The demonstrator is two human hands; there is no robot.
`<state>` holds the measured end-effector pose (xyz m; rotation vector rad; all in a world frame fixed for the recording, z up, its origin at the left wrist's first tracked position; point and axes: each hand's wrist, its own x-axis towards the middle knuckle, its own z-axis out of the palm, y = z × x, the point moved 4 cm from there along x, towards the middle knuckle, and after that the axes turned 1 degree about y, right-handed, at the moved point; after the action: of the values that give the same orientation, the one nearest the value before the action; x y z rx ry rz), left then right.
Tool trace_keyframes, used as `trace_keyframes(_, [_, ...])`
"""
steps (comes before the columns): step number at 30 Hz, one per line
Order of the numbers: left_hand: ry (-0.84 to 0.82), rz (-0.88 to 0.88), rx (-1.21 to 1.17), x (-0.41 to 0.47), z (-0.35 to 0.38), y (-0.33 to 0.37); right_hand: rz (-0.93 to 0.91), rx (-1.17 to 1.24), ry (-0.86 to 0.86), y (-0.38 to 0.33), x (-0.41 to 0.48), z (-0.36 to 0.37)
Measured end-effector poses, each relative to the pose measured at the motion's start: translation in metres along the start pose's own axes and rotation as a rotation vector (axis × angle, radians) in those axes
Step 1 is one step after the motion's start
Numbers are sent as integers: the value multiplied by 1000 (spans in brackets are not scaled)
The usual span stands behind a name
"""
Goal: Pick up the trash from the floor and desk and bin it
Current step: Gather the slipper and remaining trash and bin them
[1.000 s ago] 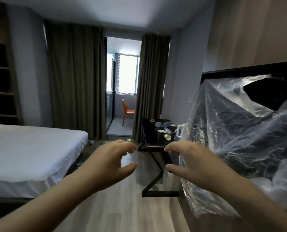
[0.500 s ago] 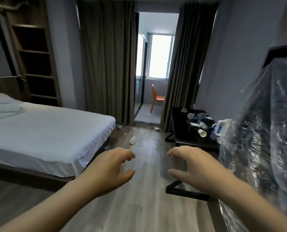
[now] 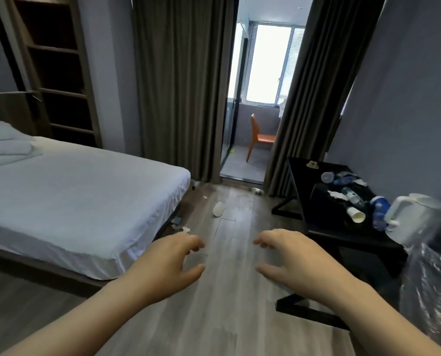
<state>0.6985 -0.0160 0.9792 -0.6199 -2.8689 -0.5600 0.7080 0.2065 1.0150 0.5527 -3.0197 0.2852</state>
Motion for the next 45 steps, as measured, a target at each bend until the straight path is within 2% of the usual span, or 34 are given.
trace_keyframes(8, [-66,-22,-64,90,33,-74,69,28,-83,31,112,38])
trace_keyframes(25, [-73,-125,-80,350,91,-215,45,97,-136,156,396,82])
trace_keyframes(32, [-139,-184,-112,437,125,-271,58,116,-209,193,487,106])
trace_keyframes(45, [-185,-173,-188,630,159,-398,167,157,-277,250,693,132])
